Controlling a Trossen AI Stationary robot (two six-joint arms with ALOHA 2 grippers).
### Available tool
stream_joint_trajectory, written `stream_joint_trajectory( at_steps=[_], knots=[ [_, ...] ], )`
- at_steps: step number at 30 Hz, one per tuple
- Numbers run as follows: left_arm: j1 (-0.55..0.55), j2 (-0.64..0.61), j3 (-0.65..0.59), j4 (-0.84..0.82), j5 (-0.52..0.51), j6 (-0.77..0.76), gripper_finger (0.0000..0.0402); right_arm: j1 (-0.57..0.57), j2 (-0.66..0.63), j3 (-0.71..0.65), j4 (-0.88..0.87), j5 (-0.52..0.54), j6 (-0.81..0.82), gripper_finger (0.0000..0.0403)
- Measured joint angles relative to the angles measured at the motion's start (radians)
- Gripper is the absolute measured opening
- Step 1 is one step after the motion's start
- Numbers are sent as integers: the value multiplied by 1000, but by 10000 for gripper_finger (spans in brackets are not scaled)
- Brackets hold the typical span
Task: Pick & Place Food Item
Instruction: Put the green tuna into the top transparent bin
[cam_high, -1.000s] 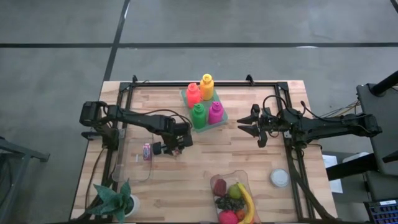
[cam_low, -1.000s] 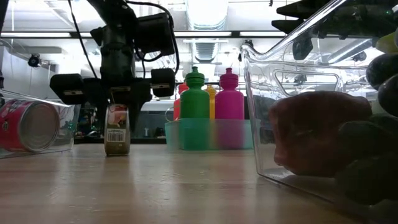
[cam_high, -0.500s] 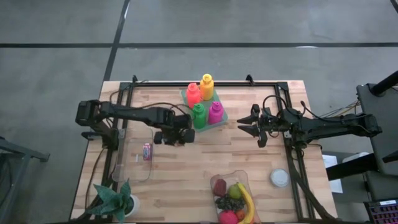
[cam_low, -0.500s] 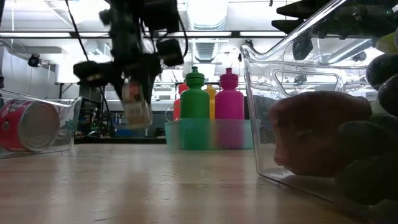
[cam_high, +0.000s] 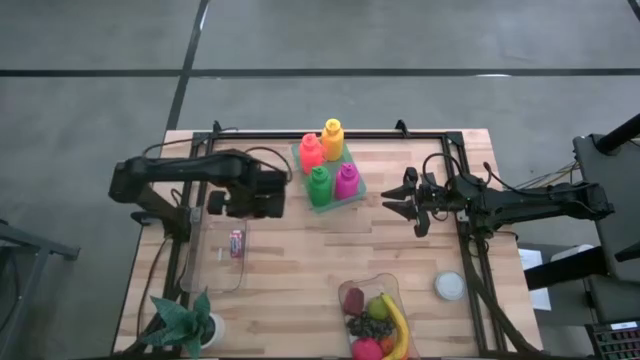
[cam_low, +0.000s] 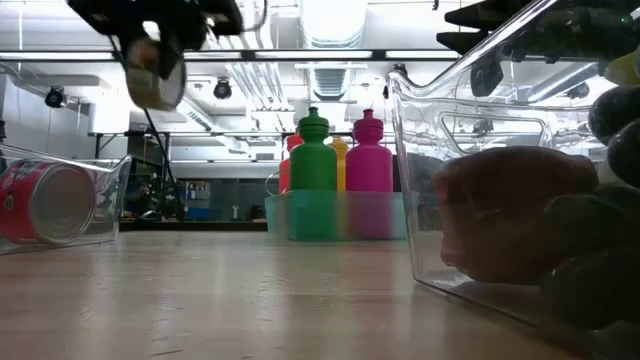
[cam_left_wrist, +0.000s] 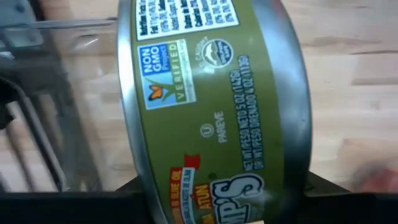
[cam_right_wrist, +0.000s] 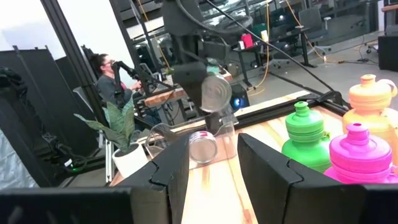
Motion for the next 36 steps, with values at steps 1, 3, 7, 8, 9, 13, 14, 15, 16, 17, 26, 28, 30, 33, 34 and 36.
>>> stream_joint_trajectory(
  at_steps=[1,3,7,8,9,13,14,15,16,17,26,28,30,33,34,36],
  knots=[
    [-8,-29,-13,12,-9,-8,147,0,0,0,1,0,0,134],
    [-30,-83,-54,7,-28,-46,147,0,0,0,0,0,0,134],
    [-89,-196,-148,10,-46,-190,147,0,0,0,-1,0,0,134],
    [-107,-224,-177,12,-46,-227,147,0,0,0,-1,0,0,134],
    [-125,-250,-207,18,-45,-263,147,0,0,0,0,0,0,134],
    [-200,-339,-327,62,-13,-385,147,0,0,0,0,0,0,134],
    [-217,-357,-356,78,1,-409,147,0,0,0,0,0,0,134],
    [-233,-375,-386,91,15,-430,147,0,0,0,0,0,0,134],
    [-247,-390,-415,105,26,-445,147,0,0,0,0,0,0,134],
    [-261,-405,-443,118,30,-455,147,0,0,0,0,0,0,134],
    [-288,-481,-698,286,28,-401,147,0,0,0,0,0,0,134],
    [-288,-489,-750,333,28,-379,147,0,0,0,0,0,0,134],
    [-288,-492,-798,373,29,-355,147,0,0,0,0,0,0,134],
    [-288,-490,-844,430,29,-328,147,0,0,0,1,0,0,134],
    [-289,-484,-840,425,28,-327,147,0,0,0,0,0,0,134],
    [-290,-477,-835,425,22,-302,147,0,0,0,0,0,0,134]
  ],
)
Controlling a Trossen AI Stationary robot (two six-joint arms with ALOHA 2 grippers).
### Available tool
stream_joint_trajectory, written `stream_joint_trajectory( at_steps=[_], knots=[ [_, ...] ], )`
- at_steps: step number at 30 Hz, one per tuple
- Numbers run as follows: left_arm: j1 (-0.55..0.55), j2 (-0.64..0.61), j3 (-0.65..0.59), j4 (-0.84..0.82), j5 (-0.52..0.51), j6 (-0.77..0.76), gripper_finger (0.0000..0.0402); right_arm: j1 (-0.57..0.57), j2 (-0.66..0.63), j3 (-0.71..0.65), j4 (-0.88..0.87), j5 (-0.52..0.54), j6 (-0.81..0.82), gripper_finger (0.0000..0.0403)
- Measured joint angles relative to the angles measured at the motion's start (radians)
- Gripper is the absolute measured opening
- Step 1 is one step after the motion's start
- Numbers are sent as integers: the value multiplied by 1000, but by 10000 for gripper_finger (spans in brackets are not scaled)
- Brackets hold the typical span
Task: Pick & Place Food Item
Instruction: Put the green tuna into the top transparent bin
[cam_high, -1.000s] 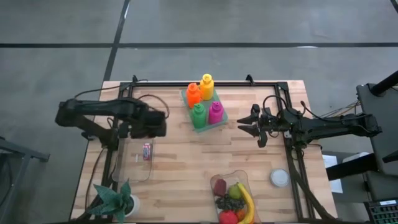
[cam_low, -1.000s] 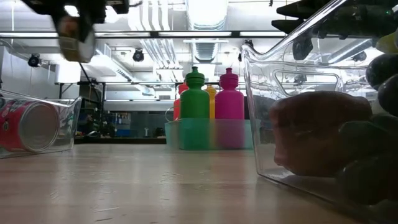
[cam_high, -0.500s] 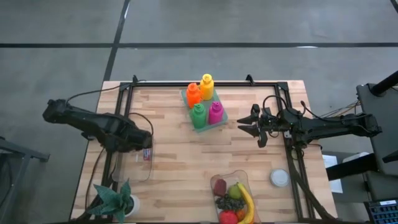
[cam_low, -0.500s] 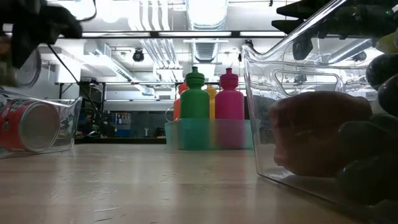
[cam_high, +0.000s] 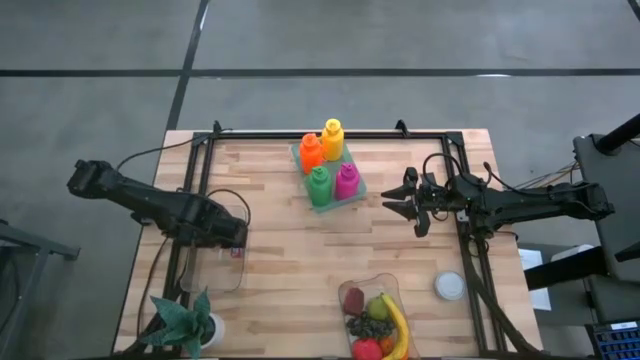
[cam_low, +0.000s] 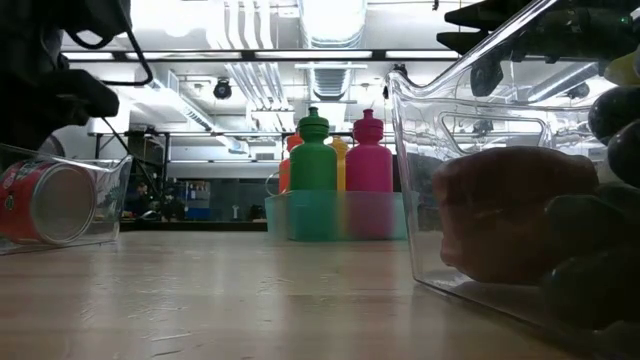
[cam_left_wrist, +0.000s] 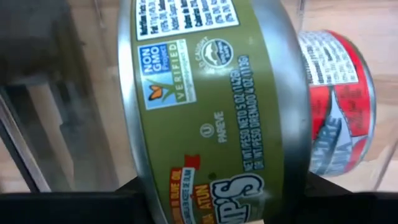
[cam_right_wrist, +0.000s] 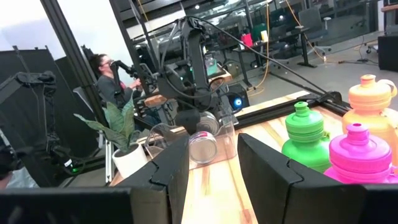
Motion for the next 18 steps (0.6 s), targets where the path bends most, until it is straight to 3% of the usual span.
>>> stream_joint_trajectory(
  at_steps=[6,13,18],
  knots=[
    [-5,0,-8,6,-41,16,151,0,0,0,0,0,0,134],
    [-5,0,-12,10,-50,19,201,0,0,0,0,0,0,134],
    [-5,0,-12,10,-53,19,213,0,0,0,0,0,0,134]
  ],
)
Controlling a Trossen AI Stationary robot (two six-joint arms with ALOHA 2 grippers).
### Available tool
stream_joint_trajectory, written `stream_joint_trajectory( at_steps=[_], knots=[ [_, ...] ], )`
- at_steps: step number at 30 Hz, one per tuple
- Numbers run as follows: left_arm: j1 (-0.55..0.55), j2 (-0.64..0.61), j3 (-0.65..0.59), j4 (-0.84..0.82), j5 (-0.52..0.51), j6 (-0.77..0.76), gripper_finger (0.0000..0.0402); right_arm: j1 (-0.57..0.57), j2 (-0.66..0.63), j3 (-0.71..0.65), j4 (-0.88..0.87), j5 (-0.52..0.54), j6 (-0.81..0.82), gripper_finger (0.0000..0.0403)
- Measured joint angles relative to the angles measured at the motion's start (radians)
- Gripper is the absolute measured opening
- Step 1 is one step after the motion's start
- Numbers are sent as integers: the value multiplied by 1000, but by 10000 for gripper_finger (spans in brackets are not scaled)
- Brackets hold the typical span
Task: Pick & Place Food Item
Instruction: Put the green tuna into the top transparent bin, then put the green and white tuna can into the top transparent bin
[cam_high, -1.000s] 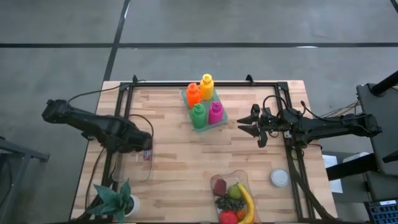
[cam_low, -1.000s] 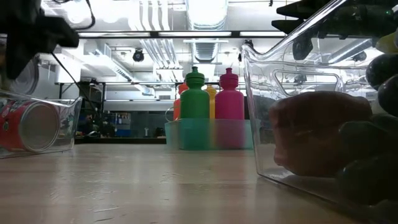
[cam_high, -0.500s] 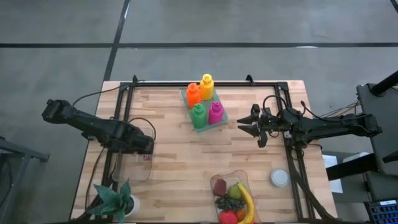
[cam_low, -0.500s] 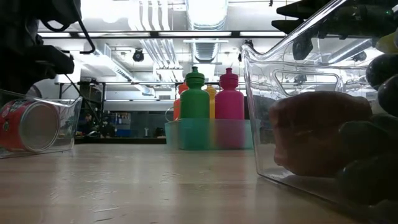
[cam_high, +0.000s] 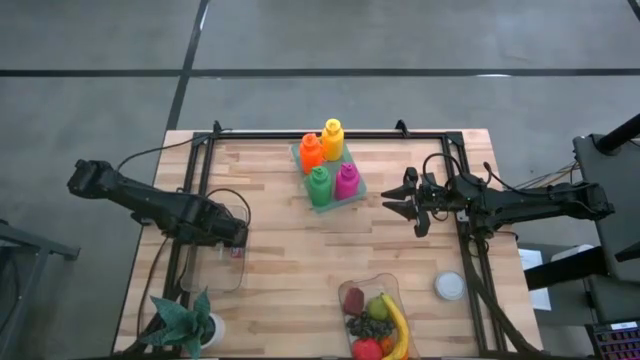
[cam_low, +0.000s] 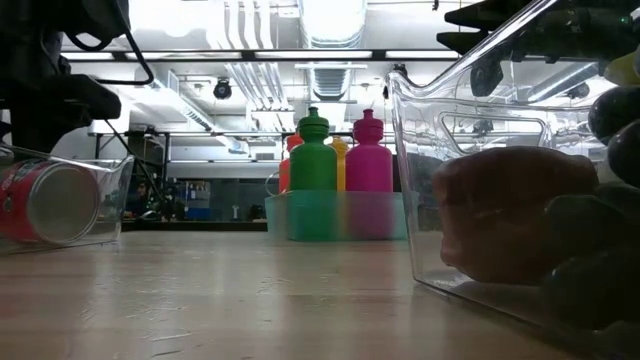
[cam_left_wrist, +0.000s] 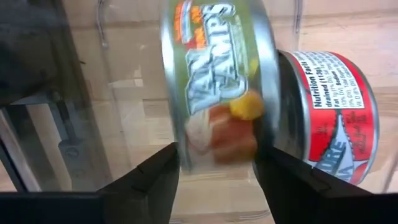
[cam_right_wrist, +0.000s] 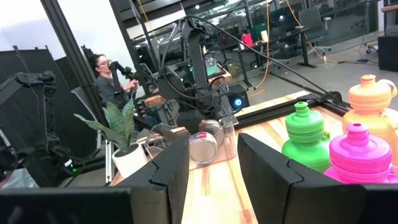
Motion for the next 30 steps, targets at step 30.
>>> stream_joint_trajectory(
  at_steps=[30],
  knots=[
    [0,-44,416,-185,-390,198,217,0,0,0,0,0,0,134]
  ],
)
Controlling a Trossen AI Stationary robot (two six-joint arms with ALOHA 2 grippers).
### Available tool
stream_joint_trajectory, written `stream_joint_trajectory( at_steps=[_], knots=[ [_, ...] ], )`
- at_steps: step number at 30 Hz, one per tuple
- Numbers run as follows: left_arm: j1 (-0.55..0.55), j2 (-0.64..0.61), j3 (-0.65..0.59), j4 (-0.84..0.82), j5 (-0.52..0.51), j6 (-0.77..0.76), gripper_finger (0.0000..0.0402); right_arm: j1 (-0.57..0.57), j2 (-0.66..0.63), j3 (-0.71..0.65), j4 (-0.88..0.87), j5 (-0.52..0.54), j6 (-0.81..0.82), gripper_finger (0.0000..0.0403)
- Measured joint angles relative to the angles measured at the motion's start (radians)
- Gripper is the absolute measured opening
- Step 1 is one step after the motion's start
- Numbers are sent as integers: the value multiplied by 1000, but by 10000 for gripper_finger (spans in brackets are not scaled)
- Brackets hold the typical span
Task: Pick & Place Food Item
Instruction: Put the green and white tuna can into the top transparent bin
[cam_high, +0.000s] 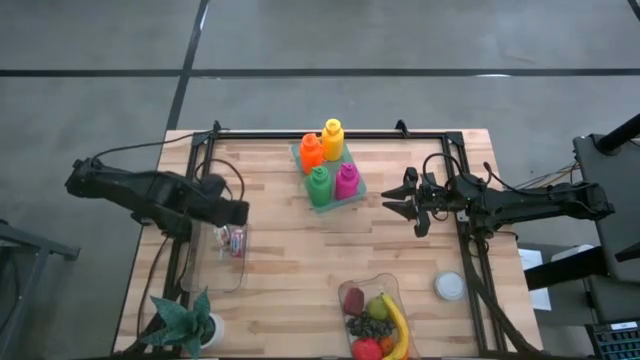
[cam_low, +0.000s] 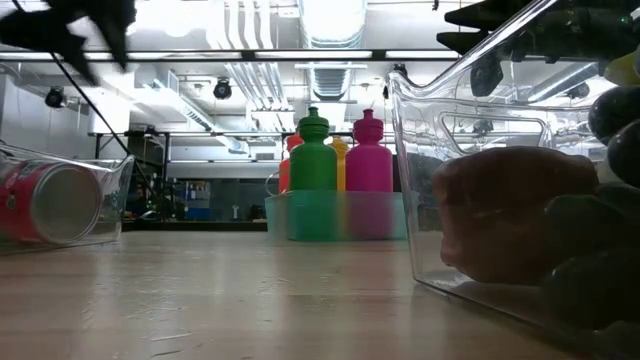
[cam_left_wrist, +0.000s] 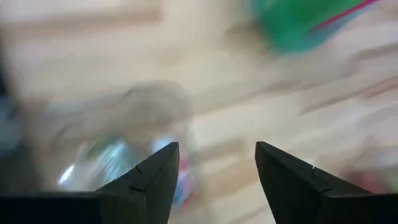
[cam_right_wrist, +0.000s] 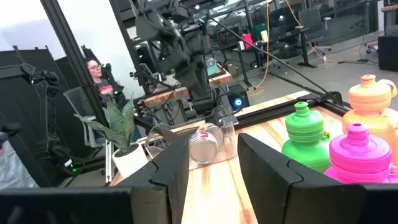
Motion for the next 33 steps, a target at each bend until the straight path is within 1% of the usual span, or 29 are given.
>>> stream_joint_trajectory(
  at_steps=[3,6,10,14,17,19,25,33],
  knots=[
    [0,0,-3,125,-118,95,217,0,0,0,0,0,0,134],
    [1,5,-31,310,-191,256,217,0,0,0,0,0,0,134],
    [5,10,-99,599,-229,523,217,0,0,0,-1,0,0,134],
    [7,10,-164,842,-241,712,217,0,0,0,0,0,0,134],
    [10,10,-181,899,-243,793,217,0,0,0,0,0,0,134],
    [13,10,-182,899,-246,815,217,0,0,0,0,0,0,134],
    [21,10,-182,900,-295,821,217,0,0,0,0,0,0,134],
    [23,10,-182,897,-298,821,217,0,0,0,0,0,0,134]
  ],
)
